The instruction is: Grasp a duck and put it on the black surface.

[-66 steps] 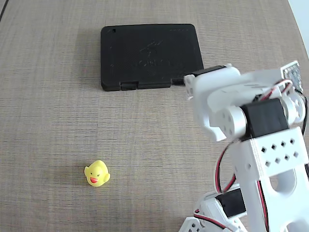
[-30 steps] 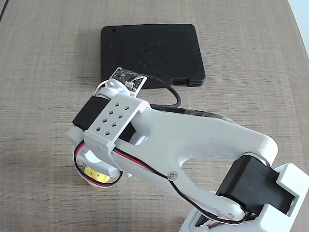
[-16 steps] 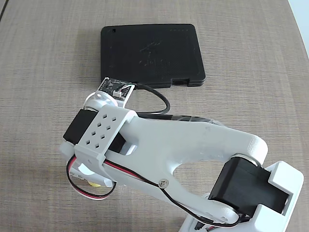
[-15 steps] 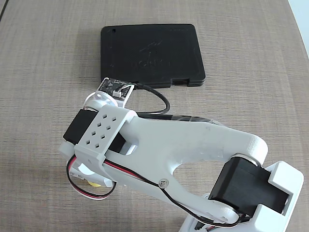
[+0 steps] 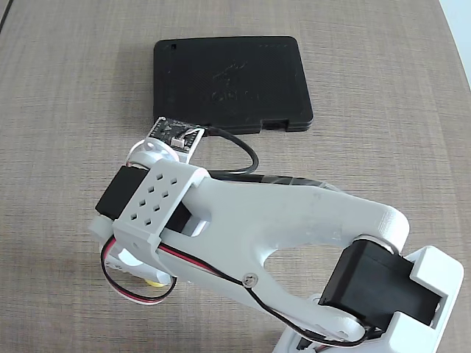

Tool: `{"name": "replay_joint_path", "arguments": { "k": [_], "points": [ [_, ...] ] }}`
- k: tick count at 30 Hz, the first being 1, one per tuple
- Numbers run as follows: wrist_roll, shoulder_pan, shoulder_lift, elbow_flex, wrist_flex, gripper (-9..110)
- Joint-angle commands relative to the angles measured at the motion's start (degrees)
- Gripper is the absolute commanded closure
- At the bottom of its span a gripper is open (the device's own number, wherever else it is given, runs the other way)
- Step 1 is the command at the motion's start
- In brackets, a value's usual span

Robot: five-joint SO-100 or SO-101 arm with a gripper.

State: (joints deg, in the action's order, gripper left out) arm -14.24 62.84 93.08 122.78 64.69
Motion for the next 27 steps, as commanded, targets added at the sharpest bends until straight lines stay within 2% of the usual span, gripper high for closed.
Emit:
{"name": "replay_joint_path", "arguments": {
  "k": [1,4,13,19,23,27],
  "points": [
    [0.09,0.0,0.18,-2.02,0.09,97],
    [-0.09,0.0,0.18,-1.85,0.09,102],
    [-0.09,-0.09,1.76,-2.02,0.97,101],
    [-0.18,-0.88,11.43,-2.29,3.78,101],
    [-0.18,-7.38,21.97,-8.35,11.78,101],
    [-0.35,-19.95,29.44,-20.3,19.6,101]
  ]
}}
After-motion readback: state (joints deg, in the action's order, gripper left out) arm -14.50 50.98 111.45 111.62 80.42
